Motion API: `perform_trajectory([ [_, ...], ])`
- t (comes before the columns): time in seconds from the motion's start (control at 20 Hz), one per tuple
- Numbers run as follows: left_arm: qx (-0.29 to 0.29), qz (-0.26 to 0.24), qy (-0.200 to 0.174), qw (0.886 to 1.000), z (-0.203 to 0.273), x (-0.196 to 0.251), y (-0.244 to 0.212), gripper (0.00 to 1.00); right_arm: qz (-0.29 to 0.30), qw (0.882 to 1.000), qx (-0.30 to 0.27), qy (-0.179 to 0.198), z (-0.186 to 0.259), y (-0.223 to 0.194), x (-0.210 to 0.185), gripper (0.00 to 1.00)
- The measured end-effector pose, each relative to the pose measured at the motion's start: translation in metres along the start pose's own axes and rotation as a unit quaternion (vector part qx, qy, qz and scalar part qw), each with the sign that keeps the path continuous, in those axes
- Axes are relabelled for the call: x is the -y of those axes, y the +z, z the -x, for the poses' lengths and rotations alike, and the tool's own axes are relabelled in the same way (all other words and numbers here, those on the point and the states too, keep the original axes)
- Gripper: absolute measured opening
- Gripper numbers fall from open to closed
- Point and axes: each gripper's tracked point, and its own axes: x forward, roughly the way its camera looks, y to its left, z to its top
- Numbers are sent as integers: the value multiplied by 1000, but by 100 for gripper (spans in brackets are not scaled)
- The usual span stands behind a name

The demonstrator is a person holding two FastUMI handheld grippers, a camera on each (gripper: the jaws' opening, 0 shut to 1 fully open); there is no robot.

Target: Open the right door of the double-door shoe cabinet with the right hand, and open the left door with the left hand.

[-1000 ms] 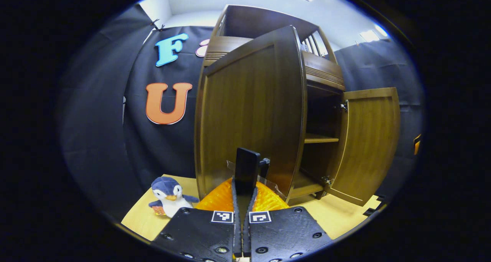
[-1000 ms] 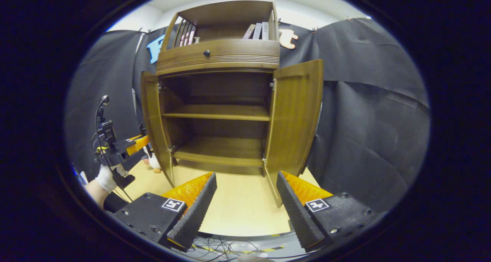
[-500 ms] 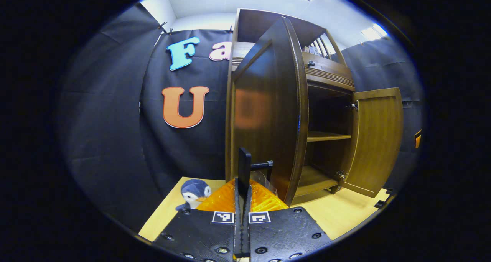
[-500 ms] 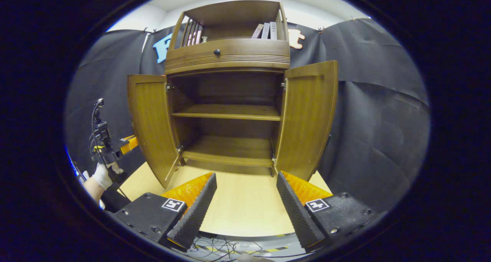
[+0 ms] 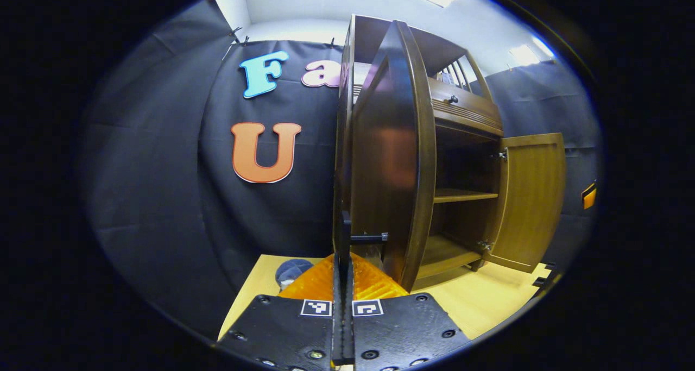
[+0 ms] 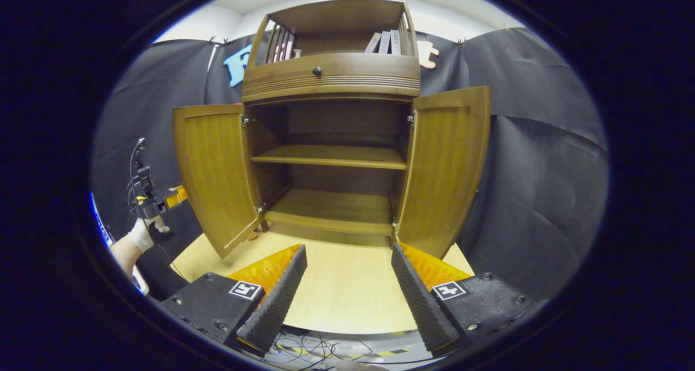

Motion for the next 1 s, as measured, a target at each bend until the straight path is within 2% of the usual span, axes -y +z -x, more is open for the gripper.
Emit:
perform_trajectory([
  [0.1, -1, 17, -21, 1000, -2, -4, -1, 0, 3, 1000, 0, 2, 0, 0, 0, 100],
  [0.3, -18, 5, -51, 999, -1, -6, -3, 2, 3, 1000, -2, 4, 0, -1, 0, 99],
  [0.35, -25, 3, -53, 998, 1, -9, -5, 10, 2, 1000, -2, 6, 0, 0, -1, 99],
  [0.4, -30, 1, -51, 998, 4, -12, -5, 22, 1, 1000, -3, 6, 0, -1, -1, 99],
  [0.45, -35, 2, -51, 998, 8, -14, -7, 17, 1, 1000, -3, 7, 0, -1, -1, 99],
  [0.55, -40, -4, -40, 998, 16, -20, -8, 45, 3, 1000, -2, 7, 1, -1, -1, 99],
  [0.75, -41, -9, 16, 999, 42, -39, 2, 100, 2, 1000, 10, 1, 1, 5, 0, 100],
  [0.9, -41, -19, 84, 995, 69, -41, 31, 95, 5, 1000, 28, -8, 2, 11, 2, 100],
  [0.95, -31, -31, 98, 994, 75, -34, 47, 84, 6, 999, 35, -12, 2, 13, 3, 100],
  [1.0, -20, -41, 105, 993, 81, -23, 64, 84, 6, 999, 41, -14, 3, 16, 4, 100],
])
